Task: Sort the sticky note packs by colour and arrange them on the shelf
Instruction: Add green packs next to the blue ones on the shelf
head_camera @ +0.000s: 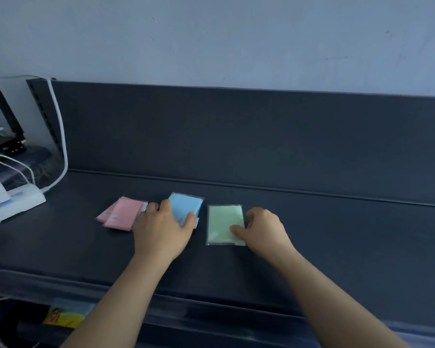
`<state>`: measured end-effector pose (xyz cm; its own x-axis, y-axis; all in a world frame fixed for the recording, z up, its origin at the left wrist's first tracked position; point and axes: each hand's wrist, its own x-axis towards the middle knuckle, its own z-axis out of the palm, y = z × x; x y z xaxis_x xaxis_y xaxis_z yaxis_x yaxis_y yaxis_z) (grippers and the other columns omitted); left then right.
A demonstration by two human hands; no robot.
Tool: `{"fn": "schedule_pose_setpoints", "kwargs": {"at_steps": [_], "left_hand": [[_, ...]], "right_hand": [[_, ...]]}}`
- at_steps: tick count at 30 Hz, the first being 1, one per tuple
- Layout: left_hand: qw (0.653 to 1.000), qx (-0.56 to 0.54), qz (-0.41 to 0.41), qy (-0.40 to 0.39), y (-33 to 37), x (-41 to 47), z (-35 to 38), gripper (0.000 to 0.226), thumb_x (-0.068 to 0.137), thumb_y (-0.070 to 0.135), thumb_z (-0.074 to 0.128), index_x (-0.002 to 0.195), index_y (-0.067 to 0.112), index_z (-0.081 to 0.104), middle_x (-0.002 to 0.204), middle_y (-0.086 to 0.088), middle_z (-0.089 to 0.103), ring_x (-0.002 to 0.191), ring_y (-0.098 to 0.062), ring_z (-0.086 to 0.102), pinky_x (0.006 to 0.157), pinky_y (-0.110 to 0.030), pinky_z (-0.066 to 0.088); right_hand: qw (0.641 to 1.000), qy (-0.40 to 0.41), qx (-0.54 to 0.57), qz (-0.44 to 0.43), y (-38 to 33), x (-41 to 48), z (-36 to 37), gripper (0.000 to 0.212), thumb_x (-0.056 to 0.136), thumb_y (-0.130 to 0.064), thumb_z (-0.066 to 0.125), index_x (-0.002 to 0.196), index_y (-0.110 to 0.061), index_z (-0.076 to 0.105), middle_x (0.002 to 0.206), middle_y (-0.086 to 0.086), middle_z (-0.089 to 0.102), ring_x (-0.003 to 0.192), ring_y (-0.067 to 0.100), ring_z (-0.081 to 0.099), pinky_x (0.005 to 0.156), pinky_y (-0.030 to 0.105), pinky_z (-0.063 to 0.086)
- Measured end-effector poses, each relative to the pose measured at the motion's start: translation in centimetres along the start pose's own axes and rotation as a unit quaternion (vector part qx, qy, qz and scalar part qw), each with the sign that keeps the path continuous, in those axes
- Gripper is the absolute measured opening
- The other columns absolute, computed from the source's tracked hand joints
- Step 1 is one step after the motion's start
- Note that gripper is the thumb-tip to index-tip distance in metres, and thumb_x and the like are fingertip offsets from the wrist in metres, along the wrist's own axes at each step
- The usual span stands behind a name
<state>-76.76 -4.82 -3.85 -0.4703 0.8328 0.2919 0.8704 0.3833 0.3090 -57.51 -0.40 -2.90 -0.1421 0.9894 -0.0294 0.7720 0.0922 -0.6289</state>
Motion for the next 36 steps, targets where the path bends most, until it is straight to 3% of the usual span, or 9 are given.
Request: {"fn": "schedule_pose_setpoints", "kwargs": {"at_steps": [4,8,13,24,33,36], "left_hand": [[0.989,0.004,0.132,0.07,1.3,-0.3,-1.0,0.045,0.083,0.041,0.055,0.105,0.004,0.068,0.096,-0.015,0.069,0.084,-0.039,0.063,0.073,-0.043,0.049],[0.972,-0.065,0.212,0.075,4.2,-1.5,-1.6,0.035,0.082,0.03,0.058,0.102,0.004,0.072,0.092,-0.009,0.072,0.078,-0.033,0.066,0.072,-0.039,0.052],[0.958,-0.118,0.256,0.06,8.6,-3.9,-1.6,0.025,0.088,0.023,0.063,0.107,0.01,0.072,0.097,-0.002,0.072,0.086,-0.027,0.064,0.074,-0.034,0.047],[0.932,-0.174,0.319,0.008,22.0,-11.0,0.4,0.035,0.095,0.033,0.051,0.123,0.018,0.064,0.113,0.005,0.067,0.102,-0.021,0.058,0.084,-0.03,0.043],[0.917,-0.213,0.333,-0.048,36.4,-19.2,2.8,0.039,0.097,0.035,0.048,0.131,0.021,0.059,0.125,0.006,0.062,0.113,-0.016,0.055,0.09,-0.028,0.043],[0.91,-0.232,0.337,-0.062,40.9,-21.7,3.9,0.038,0.096,0.035,0.049,0.13,0.021,0.06,0.122,0.005,0.063,0.108,-0.015,0.058,0.084,-0.025,0.044]], "right_hand": [[0.993,0.073,-0.065,-0.064,0.6,-1.2,-2.0,0.044,0.093,-0.039,0.052,0.133,-0.019,0.051,0.124,-0.002,0.056,0.109,0.018,0.055,0.084,0.029,0.043],[0.986,0.103,-0.106,-0.076,2.0,-2.6,-4.8,0.047,0.097,-0.037,0.048,0.141,-0.018,0.044,0.14,-0.002,0.048,0.123,0.018,0.049,0.095,0.03,0.041],[0.983,0.121,-0.131,-0.037,5.4,-4.6,-8.1,0.039,0.096,-0.034,0.049,0.128,-0.011,0.051,0.133,0.001,0.053,0.111,0.022,0.056,0.09,0.034,0.046],[0.975,0.167,-0.145,0.022,17.7,-9.5,-17.1,0.052,0.097,-0.039,0.049,0.144,-0.019,0.04,0.148,-0.005,0.042,0.133,0.016,0.043,0.102,0.028,0.037],[0.966,0.186,-0.155,0.086,30.6,-15.0,-27.5,0.052,0.096,-0.038,0.051,0.143,-0.018,0.042,0.146,-0.003,0.045,0.132,0.017,0.043,0.103,0.029,0.036],[0.963,0.189,-0.16,0.106,34.3,-16.5,-30.2,0.05,0.096,-0.038,0.05,0.142,-0.019,0.043,0.144,-0.003,0.047,0.131,0.018,0.044,0.099,0.029,0.037]]}}
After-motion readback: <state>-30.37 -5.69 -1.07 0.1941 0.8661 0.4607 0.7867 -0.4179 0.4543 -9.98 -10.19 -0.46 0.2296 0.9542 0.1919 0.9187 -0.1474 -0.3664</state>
